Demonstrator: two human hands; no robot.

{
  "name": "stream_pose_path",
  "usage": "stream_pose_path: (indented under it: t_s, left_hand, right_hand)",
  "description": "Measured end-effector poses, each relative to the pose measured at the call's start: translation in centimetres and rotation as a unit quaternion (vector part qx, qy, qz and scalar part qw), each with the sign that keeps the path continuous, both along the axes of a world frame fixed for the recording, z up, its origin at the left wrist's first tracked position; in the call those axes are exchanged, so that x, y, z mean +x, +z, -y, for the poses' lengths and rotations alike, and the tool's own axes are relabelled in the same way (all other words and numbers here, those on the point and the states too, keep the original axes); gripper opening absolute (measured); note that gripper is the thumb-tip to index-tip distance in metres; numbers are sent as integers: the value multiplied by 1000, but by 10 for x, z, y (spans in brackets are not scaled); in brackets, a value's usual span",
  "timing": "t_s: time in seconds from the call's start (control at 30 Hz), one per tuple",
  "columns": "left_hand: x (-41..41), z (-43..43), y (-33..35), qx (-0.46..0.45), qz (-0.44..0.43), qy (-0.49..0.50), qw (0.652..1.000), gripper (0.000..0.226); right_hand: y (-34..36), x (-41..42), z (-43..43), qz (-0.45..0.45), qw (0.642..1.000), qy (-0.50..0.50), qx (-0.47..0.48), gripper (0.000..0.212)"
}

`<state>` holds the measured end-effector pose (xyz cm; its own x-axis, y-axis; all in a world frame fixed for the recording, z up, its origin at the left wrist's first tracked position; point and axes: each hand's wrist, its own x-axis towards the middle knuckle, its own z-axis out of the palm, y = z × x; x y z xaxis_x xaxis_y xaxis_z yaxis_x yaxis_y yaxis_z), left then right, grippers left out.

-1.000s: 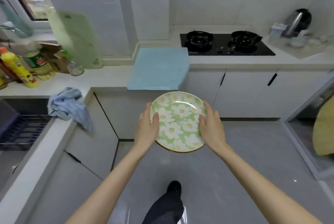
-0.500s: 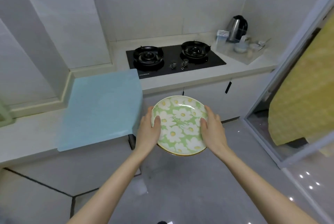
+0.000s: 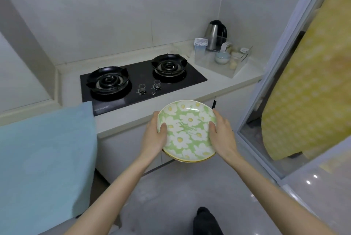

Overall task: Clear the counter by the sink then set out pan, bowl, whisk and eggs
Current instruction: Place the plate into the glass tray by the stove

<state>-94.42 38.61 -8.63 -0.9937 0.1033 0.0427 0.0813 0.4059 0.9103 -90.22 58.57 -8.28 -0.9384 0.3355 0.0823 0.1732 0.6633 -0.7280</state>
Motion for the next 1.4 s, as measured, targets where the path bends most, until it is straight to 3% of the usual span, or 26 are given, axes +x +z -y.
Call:
stream_pose_path:
  t_s: [0.27, 0.47, 1.0, 1.23, 1.4]
  left_hand:
    - [-88, -100, 19, 38, 13, 6, 999, 34]
    - [-152, -154, 36, 15, 17, 9, 1000, 42]
    - [-411, -269, 76, 25, -20, -36, 999, 52]
    - [-523, -317, 92, 58, 34, -67, 995, 48]
    - [-584, -331, 88, -4, 114, -74, 991, 54]
  right_hand:
    - [21, -110, -107, 7, 999, 31, 18, 45]
    - [36, -180, -171, -6, 999, 42, -8, 44]
    - [73, -414, -293, -79, 996, -41, -26, 35]
    - [79, -519, -344, -29, 998, -44, -40, 40]
    - [67, -571, -371, 106, 994, -21, -8, 43]
